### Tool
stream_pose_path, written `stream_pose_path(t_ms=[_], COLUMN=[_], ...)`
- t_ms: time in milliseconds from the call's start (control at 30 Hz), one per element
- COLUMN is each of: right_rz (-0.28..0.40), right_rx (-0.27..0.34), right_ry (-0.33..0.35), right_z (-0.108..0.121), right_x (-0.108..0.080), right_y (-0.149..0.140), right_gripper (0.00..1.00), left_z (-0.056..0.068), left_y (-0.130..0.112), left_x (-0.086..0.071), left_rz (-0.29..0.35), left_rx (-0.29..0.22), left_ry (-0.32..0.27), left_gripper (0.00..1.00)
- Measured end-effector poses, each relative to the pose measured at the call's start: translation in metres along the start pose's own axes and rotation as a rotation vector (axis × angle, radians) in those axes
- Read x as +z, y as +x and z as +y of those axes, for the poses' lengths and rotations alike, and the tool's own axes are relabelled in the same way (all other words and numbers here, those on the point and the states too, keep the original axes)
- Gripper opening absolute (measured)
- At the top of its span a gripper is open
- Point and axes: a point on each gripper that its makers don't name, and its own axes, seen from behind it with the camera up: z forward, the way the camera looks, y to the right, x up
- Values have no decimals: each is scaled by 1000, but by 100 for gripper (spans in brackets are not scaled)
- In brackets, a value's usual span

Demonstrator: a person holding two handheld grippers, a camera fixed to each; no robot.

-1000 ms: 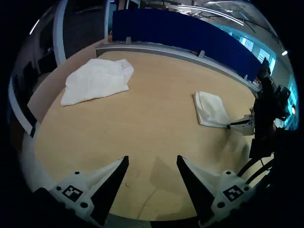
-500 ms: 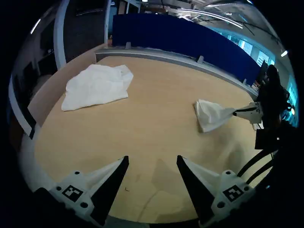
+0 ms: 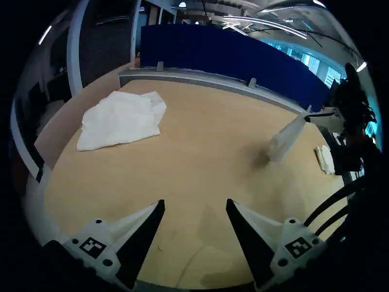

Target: Fold towel

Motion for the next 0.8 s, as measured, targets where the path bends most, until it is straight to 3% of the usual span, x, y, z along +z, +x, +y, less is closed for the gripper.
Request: stream_pose_path(t_ms=[500, 800], right_rz=[18, 9], right_rx=[24, 62], right_ry=[-38, -86], right_z=[30, 83], right_x=[-20, -47], right_y=[5, -12], right_gripper=[3, 3], left_z=[15, 25], left_y=[6, 8], left_x=[-1, 3], left_rz=[5, -1], left_rx=[21, 43], left_ry=[-26, -33], left_gripper=[94, 93])
